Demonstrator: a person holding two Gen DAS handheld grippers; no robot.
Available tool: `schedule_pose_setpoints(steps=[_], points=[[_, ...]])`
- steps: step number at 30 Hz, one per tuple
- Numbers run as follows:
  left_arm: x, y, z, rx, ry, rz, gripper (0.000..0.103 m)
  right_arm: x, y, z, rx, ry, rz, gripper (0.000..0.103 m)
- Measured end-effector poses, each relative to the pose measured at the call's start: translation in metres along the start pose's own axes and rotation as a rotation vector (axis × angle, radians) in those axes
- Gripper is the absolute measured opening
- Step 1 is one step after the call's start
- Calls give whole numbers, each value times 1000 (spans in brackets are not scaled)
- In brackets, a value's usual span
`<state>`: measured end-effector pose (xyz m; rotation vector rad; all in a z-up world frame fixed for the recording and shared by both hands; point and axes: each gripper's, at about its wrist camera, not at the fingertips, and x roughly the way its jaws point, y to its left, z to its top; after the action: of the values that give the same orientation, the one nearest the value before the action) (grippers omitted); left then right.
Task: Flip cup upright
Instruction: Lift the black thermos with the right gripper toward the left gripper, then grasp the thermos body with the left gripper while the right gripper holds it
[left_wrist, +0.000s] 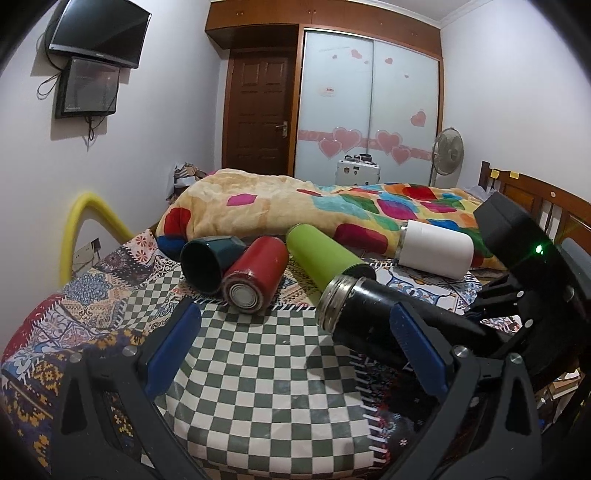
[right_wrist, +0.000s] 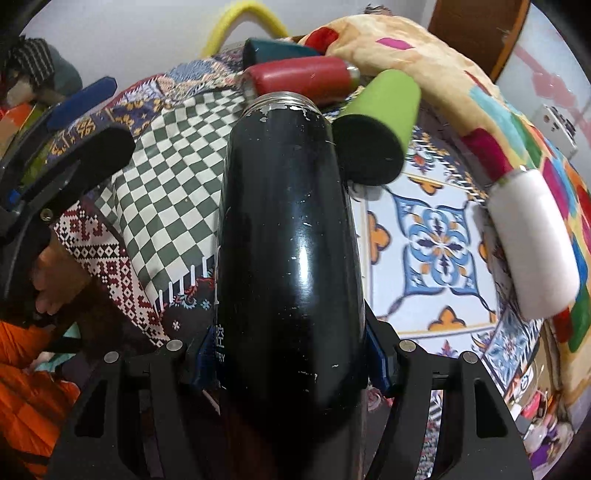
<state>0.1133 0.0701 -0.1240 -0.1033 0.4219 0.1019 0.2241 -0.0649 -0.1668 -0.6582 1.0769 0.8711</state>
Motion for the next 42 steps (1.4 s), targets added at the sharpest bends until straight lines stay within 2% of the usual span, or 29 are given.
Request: schedule_pose_setpoints(steps=[13,19,21,24,28,34,38,42], points=[[14,10,-8,-35,43,0,103,14,2,9,5,73,13,62],[13,6,-6,-23,41,-3,103,12,1,11,3,61,15,62],[10,3,-4,-11,38,1,103,4,3,9,3,32,32,63],[8,-1,0,4,38,11,103,-10,2,7,11,-20,53,70],[7,-7,9,9,52,6,103,-35,-4,-5,27,-113,40,70],[12,-24,22,27,95,-17,103,-83,-27,-40,146,-327,-22,71],[29,-38,27,16,198,-56,103,-106,-38,-60,210,-468,-155,74],[59,-49,24,-15,372,-83,103,-115,-42,-77,268,-588,-235,79]])
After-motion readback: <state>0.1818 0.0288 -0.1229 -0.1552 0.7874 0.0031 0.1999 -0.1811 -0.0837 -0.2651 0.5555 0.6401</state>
